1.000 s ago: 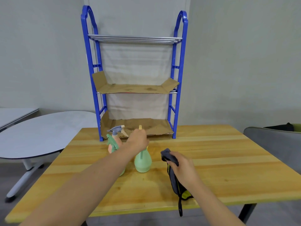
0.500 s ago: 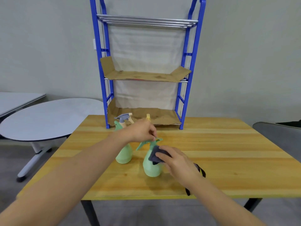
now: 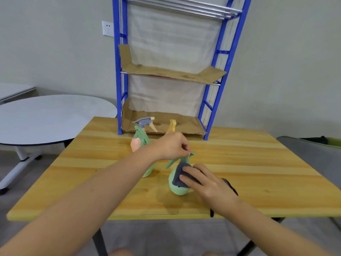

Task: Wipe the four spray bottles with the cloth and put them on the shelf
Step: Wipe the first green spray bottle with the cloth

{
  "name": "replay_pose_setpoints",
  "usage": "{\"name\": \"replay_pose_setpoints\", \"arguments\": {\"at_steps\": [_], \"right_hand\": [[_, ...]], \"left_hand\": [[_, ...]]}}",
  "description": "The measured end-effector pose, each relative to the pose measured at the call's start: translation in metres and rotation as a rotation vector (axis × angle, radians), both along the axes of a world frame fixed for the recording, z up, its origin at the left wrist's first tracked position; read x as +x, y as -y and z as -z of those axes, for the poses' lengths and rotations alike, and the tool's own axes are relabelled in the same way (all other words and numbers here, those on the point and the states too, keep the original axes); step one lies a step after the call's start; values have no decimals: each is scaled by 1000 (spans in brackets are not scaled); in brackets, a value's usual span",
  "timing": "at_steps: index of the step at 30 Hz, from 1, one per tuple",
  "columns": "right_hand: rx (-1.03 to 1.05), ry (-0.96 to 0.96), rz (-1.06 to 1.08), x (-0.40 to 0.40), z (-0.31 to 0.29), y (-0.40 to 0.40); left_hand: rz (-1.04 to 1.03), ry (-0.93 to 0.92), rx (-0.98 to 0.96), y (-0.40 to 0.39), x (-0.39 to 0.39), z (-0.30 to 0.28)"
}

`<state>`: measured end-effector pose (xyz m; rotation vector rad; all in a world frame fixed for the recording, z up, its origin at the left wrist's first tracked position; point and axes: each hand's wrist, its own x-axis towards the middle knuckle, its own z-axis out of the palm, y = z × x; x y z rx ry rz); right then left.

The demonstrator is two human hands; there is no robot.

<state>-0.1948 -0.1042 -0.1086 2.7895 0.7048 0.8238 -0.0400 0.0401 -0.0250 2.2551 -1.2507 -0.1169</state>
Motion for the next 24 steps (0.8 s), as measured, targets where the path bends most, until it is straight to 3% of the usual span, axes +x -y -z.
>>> {"name": "replay_pose_setpoints", "arguments": {"at_steps": [3,6,10,14,16,20,24], "right_hand": [[-20,-89,58,4,6,-8],[-37,-45,122,8,10,-15],[-179,-80,59,5,19,-32],[-72,68,179,17,2,-31],[-136,100,166,20,11,-35],[-333,-126,136,6,49,-53],[-94,-5,137,14,20,-35]], "left_hand": [[39,-2,1,2,-2,1],[53,-11,-10,0,-1,2],[72,-22,-35,0,-2,4],[65,-31,-59,0,0,7],[62,-42,-75,0,2,8],[61,-79,-84,0,0,10],[46,-55,-89,-2,0,10]]}}
